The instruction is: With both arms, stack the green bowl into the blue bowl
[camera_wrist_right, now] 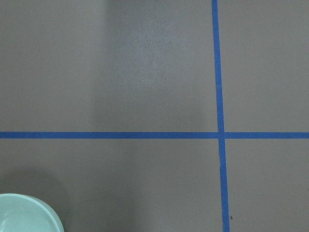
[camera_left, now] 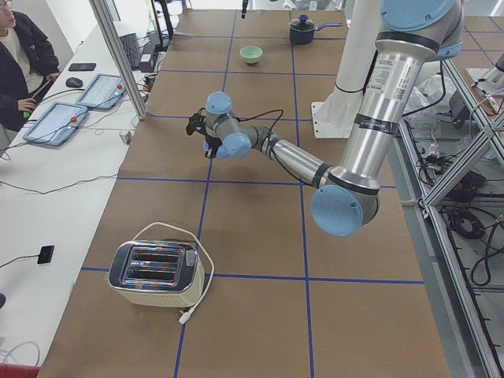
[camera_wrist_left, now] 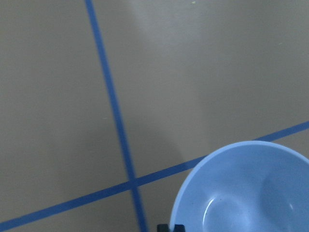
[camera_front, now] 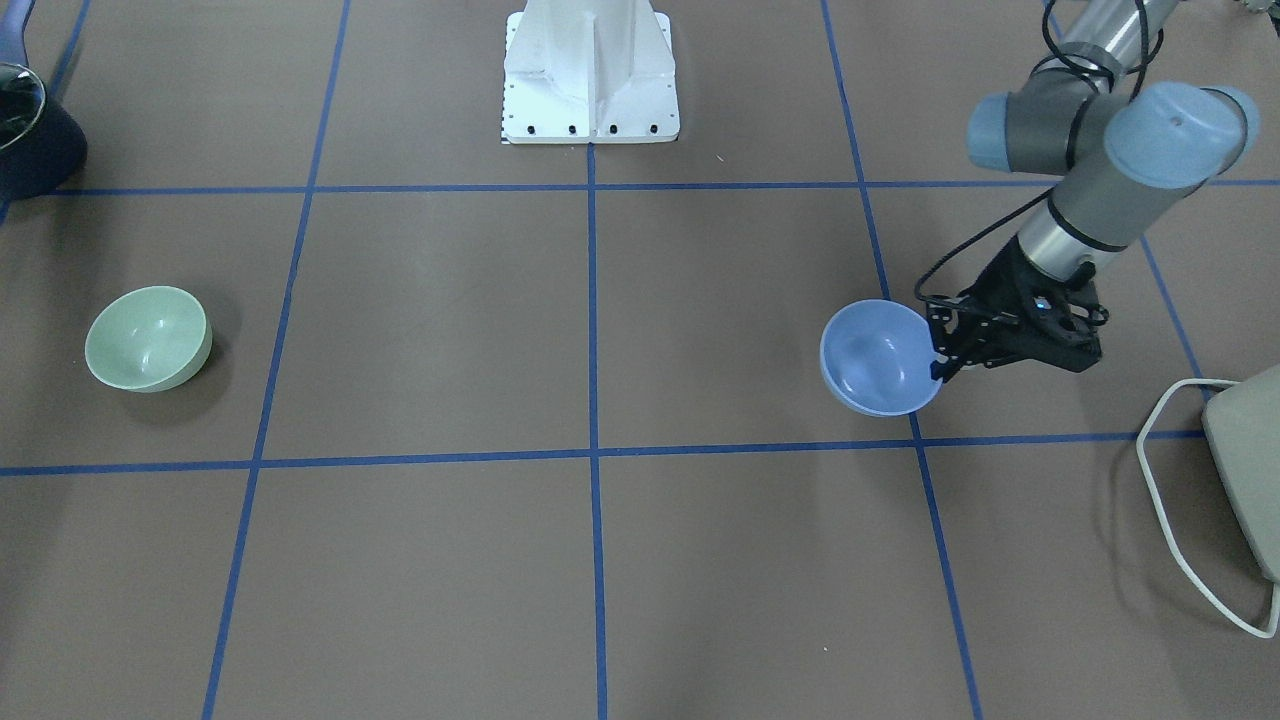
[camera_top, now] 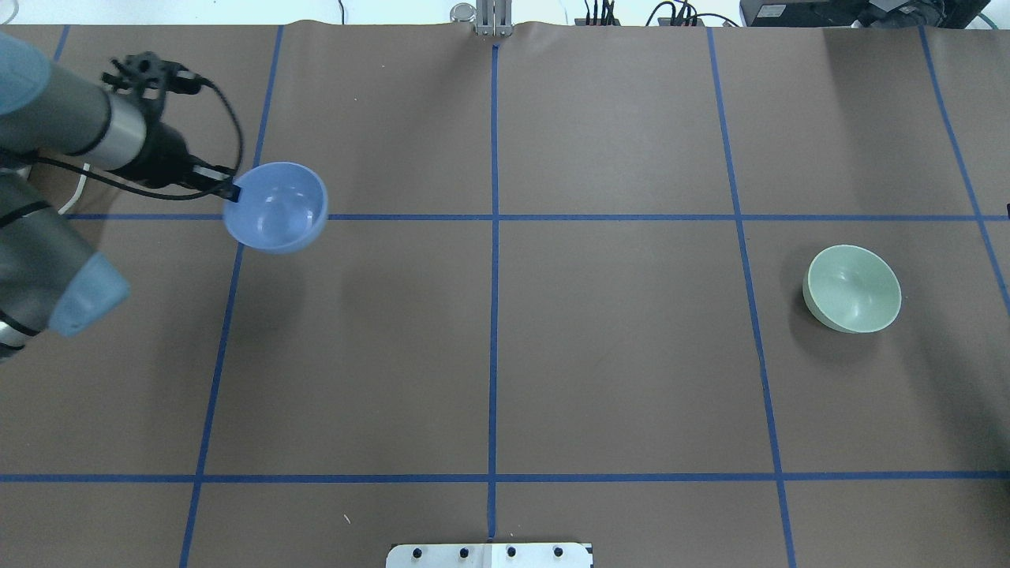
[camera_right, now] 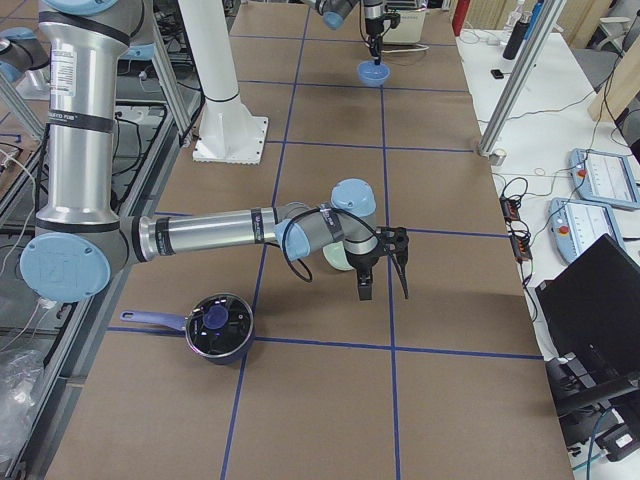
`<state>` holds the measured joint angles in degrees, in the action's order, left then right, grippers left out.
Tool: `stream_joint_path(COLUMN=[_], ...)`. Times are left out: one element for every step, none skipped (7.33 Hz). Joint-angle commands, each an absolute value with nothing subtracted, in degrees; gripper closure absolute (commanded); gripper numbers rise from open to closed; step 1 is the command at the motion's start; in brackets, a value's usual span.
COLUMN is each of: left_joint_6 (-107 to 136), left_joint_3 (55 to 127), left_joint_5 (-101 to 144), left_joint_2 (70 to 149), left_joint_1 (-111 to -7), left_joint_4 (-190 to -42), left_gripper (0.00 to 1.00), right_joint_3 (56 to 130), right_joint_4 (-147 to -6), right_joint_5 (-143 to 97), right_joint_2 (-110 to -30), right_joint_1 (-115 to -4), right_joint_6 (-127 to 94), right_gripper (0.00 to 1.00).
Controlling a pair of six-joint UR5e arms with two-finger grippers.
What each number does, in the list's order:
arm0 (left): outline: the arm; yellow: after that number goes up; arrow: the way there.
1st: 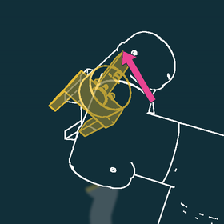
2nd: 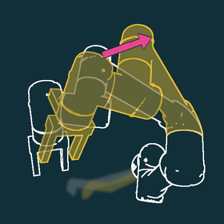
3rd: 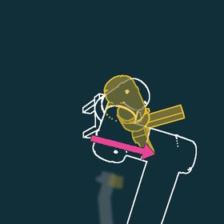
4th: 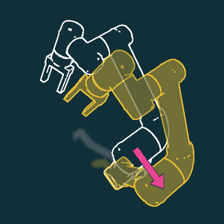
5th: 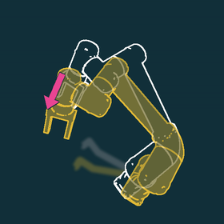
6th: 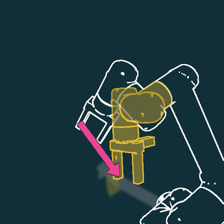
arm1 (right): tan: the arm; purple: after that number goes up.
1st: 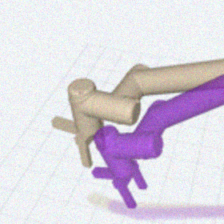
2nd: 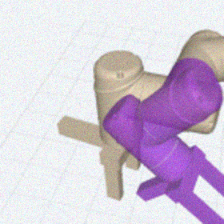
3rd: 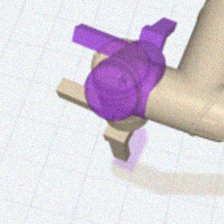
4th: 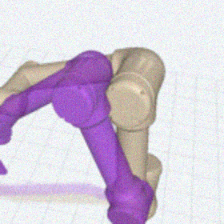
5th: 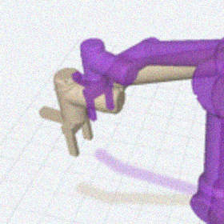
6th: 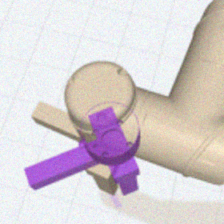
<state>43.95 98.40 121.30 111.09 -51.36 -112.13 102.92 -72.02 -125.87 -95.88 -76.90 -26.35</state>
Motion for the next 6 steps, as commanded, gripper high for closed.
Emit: stream_joint_path(left_joint_6=[56.28,60.77,63.69,65.29,65.3,64.87], left_joint_3=[97.92,95.91,94.32,91.26,89.93,89.83], left_joint_5=[111.06,106.83,104.18,100.76,99.94,99.93], left_joint_2=[122.74,126.18,127.86,131.19,131.92,131.84], left_joint_1=[-37.61,-33.79,-30.18,-27.71,-26.82,-26.81], left_joint_4=[-103.82,-103.54,-103.54,-103.54,-103.62,-103.54], left_gripper=[1.0,1.0,1.0,1.0,1.0,1.0], right_joint_3=[102.75,102.66,102.66,102.66,102.66,102.66], right_joint_4=[-72.07,-72.07,-72.07,-72.07,-71.98,-72.07], right_joint_5=[-125.95,-125.95,-125.95,-126.03,-126.04,-126.04], right_joint_2=[-95.8,-95.71,-95.71,-95.71,-95.71,-95.71], right_joint_1=[-76.9,-76.9,-76.9,-76.9,-76.9,-76.9], right_joint_6=[-26.37,-26.37,-26.37,-26.45,-26.46,-26.46], right_gripper=[0.0,0.0,0.0,0.0,0.0,0.0])
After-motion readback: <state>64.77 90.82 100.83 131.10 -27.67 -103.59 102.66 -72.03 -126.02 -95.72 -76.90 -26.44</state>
